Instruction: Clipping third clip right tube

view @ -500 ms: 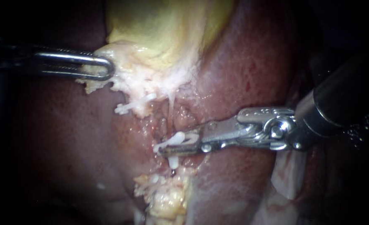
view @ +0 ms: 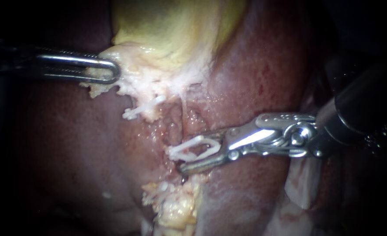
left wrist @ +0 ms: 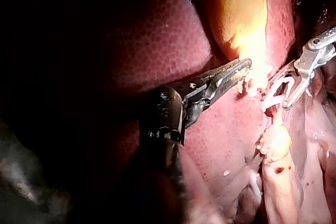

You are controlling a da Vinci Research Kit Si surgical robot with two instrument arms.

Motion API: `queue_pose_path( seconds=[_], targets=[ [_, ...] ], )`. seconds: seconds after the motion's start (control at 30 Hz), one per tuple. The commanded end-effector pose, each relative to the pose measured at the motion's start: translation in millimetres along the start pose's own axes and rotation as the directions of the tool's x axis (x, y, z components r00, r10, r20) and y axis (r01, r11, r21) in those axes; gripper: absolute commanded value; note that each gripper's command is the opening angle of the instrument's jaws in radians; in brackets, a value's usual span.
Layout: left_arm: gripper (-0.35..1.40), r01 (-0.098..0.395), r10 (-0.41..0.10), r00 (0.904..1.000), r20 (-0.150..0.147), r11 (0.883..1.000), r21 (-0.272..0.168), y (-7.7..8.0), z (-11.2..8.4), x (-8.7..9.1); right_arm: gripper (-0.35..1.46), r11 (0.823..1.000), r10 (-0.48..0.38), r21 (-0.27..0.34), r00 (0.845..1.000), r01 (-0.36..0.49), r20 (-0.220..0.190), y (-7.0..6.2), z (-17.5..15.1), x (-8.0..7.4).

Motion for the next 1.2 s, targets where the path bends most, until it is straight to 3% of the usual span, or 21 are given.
queue_pose_path(
  seconds=[0.03, 0.2, 0.5, 0.73, 1.2],
  targets=[
    [-0.35, 0.0, 0.0, 1.0, 0.0, 1.0, -0.001, 0.0, 0.0, 0.0, 0.5, 1.0, 0.0, 0.005, 1.0, 0.0, -0.002, 0.1, -0.5, 0.0],
    [-0.35, 0.0, 0.0, 1.0, 0.0, 1.0, -0.001, 0.0, 0.0, 0.0, 0.5, 1.0, 0.003, 0.027, 1.0, -0.002, -0.03, 0.7, -2.3, 0.4],
    [-0.35, 0.0, 0.0, 1.0, 0.0, 1.0, -0.001, 0.0, 0.0, 0.0, 0.5, 0.998, 0.015, 0.06, 0.996, -0.009, -0.092, 1.2, -3.4, 2.6],
    [-0.35, 0.0, 0.0, 1.0, 0.0, 1.0, -0.001, 0.0, 0.0, 0.0, 0.5, 0.998, 0.016, 0.056, 0.995, -0.01, -0.103, 2.2, -2.2, 3.1],
    [-0.35, 0.0, 0.0, 1.0, 0.0, 1.0, -0.001, 0.0, 0.0, 0.0, 0.5, 0.99, 0.081, 0.128, 0.985, -0.061, -0.153, 3.5, 0.7, 3.7]
  ],
)
